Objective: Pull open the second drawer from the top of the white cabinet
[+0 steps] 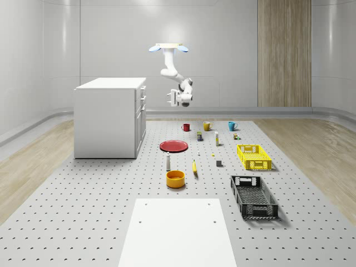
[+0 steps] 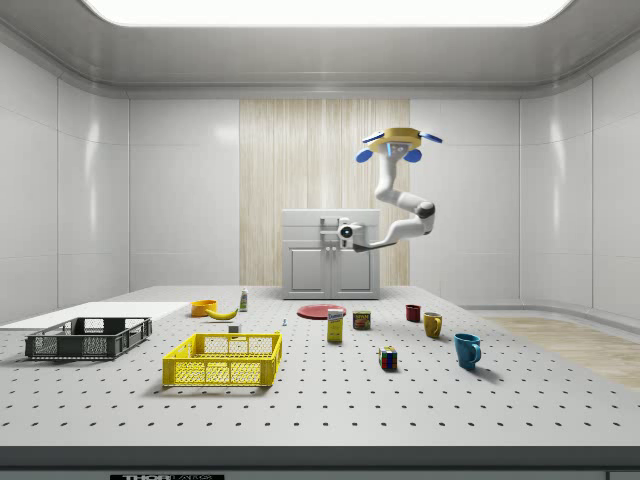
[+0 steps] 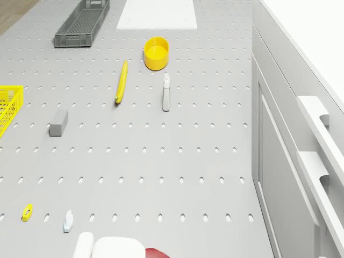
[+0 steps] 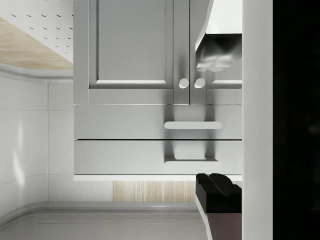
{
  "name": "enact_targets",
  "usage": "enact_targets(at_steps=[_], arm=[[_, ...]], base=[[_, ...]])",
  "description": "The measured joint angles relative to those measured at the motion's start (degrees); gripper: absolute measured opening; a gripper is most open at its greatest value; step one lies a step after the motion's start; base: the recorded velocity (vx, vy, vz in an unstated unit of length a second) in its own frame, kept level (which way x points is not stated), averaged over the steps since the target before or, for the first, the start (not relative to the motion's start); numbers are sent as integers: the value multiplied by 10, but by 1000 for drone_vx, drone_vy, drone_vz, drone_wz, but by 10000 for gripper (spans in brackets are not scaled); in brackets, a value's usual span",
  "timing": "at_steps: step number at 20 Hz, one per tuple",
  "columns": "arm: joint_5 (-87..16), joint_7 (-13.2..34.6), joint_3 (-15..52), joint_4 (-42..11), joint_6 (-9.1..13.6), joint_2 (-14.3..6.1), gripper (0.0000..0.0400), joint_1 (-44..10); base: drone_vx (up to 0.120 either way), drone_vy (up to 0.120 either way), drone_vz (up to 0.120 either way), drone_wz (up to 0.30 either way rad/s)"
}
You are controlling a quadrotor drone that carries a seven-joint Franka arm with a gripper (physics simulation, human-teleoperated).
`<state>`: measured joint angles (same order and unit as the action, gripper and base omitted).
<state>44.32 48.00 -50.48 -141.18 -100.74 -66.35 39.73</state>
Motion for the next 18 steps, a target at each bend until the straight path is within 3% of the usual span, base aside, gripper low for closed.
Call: enact_targets(at_steps=[8,18], arm=[[-5,4,-1,-1,-5,-6,300,5],[22,-2,33,-32,-52,-8,300,16]], base=[[120,0,0,0],[0,0,0,0]])
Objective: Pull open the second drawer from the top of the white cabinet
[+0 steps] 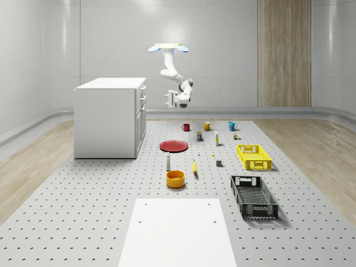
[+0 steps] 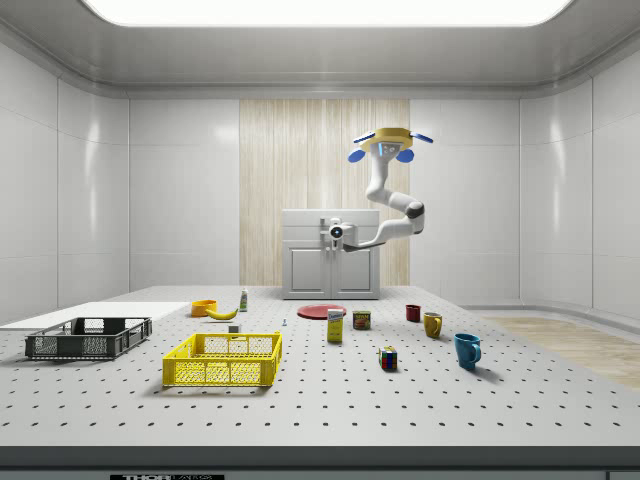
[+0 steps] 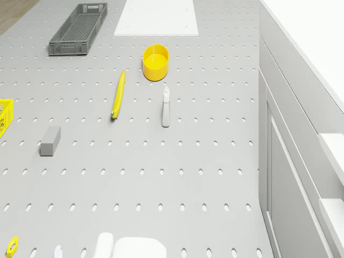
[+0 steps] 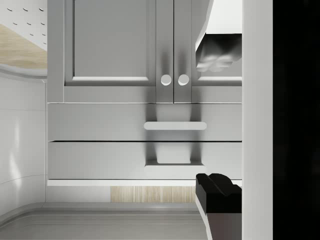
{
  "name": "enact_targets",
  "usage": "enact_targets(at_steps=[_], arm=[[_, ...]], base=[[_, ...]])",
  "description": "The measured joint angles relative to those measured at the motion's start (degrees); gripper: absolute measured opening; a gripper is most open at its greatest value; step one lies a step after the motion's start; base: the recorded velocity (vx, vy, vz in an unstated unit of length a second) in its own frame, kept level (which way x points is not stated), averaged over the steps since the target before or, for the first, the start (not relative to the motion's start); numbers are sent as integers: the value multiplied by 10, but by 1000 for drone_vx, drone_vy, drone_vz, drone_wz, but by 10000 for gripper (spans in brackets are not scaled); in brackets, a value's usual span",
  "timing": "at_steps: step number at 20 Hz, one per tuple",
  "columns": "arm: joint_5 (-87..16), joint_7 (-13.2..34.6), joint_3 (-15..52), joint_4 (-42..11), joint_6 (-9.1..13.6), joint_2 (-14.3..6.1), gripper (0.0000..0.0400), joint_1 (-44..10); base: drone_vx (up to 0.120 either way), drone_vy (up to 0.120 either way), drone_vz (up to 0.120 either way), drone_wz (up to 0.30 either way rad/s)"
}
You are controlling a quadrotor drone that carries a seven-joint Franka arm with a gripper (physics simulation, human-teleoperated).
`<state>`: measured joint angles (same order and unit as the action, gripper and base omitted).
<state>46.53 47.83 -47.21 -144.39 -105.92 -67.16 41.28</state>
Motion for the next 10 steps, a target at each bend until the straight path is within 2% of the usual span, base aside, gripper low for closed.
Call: enact_targets(at_steps=[10], arm=[[56,-18,55,-36,-68,11,300,21]], base=[[0,0,0,0]])
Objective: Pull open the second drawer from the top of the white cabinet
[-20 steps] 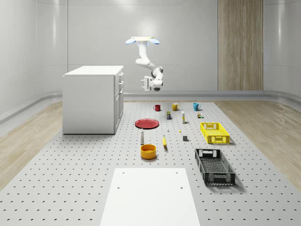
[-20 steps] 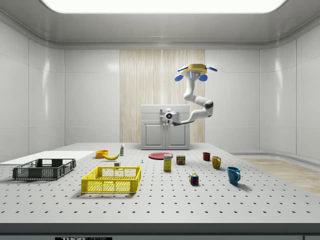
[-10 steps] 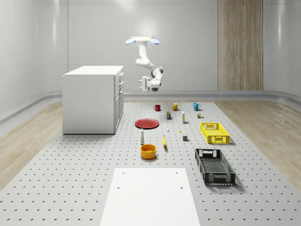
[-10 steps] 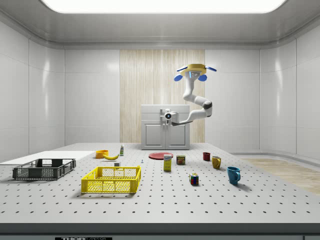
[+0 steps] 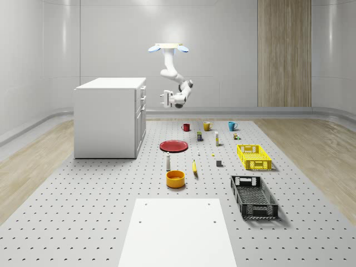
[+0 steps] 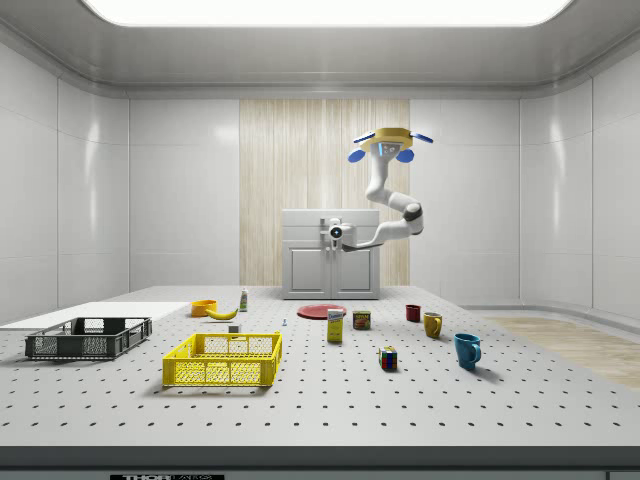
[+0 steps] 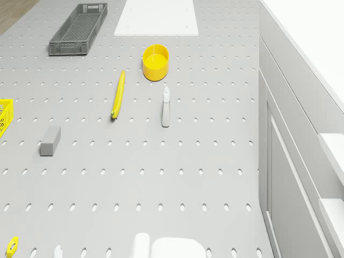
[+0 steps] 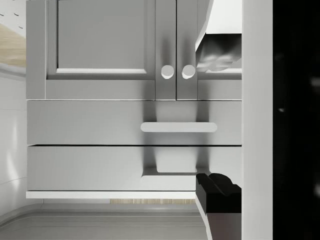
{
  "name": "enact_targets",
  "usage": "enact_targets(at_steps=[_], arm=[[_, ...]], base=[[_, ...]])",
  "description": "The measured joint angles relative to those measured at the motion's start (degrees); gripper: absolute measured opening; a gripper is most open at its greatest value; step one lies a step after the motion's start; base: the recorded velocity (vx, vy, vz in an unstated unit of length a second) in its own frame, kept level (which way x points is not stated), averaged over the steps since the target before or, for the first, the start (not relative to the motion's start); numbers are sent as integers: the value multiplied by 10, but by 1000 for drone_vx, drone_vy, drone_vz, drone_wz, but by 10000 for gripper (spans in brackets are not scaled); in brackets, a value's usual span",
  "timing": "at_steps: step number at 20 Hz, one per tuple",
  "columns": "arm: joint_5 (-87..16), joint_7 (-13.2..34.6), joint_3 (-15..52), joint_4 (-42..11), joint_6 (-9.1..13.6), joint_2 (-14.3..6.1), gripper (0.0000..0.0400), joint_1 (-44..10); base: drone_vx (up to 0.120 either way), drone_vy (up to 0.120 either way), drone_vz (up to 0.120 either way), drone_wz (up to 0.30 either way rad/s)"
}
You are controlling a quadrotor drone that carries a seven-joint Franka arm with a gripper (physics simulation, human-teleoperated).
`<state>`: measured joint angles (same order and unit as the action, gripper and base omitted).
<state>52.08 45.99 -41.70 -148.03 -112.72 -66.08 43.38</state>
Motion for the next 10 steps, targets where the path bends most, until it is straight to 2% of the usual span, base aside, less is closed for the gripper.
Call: enact_targets(at_steps=[10], arm=[[74,-30,60,-21,-70,28,300,32]], base=[[0,0,0,0]])
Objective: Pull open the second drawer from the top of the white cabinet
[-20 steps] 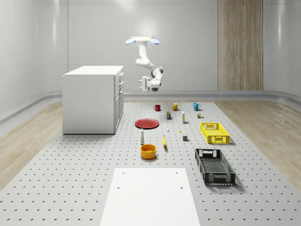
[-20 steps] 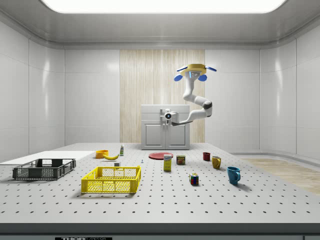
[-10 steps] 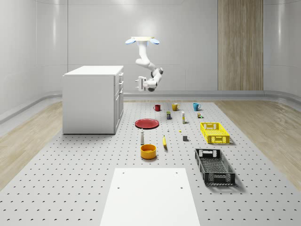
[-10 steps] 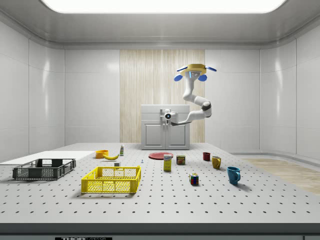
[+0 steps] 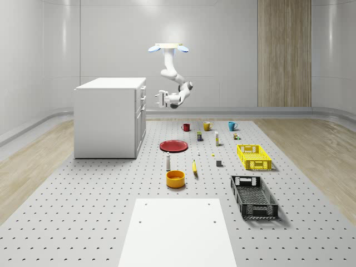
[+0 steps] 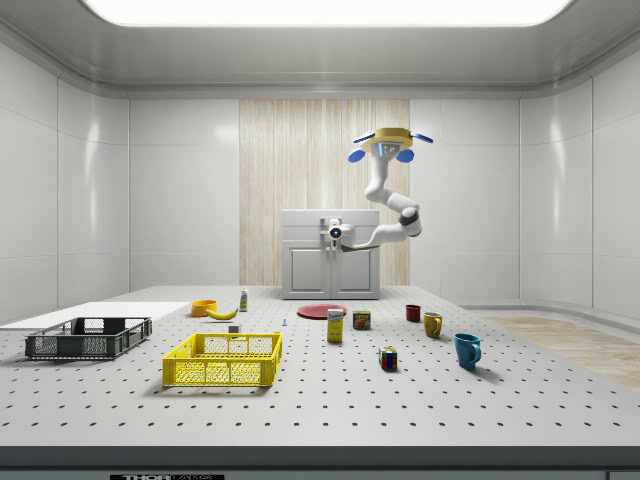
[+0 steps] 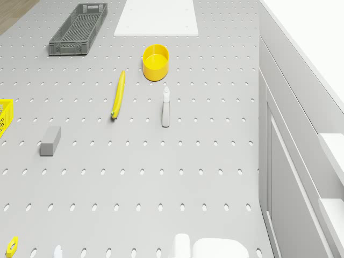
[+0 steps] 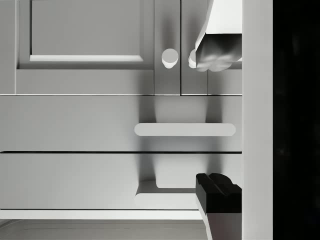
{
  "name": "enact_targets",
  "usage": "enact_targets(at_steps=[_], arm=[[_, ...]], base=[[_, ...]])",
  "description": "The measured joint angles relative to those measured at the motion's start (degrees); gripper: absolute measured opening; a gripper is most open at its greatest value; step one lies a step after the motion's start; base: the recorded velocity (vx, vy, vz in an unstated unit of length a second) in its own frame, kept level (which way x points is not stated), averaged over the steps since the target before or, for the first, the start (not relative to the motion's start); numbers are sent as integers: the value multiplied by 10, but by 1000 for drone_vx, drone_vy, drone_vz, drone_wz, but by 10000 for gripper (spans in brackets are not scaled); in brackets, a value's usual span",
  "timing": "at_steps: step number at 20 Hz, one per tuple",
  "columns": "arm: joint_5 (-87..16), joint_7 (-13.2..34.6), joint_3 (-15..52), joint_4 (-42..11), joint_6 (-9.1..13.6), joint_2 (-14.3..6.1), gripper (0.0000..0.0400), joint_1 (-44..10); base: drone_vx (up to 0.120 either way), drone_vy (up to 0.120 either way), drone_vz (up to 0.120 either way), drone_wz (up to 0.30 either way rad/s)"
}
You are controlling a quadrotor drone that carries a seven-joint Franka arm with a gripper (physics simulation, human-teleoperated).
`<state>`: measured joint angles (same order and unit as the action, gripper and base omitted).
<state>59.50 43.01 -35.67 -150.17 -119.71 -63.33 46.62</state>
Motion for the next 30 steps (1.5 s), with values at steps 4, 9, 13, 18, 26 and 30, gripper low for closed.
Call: enact_targets(at_steps=[4,9,13,18,26,30], arm=[[34,-15,24,-3,-26,16,300,15],[77,-36,52,-2,-54,41,300,33],[113,-53,73,2,-73,62,300,45],[144,-72,90,5,-82,82,300,48],[181,-99,109,4,-82,106,300,43],[204,-111,124,8,-84,122,300,41]], base=[[0,0,0,0],[0,0,0,0],[0,0,0,0],[0,0,0,0],[0,0,0,0],[0,0,0,0]])
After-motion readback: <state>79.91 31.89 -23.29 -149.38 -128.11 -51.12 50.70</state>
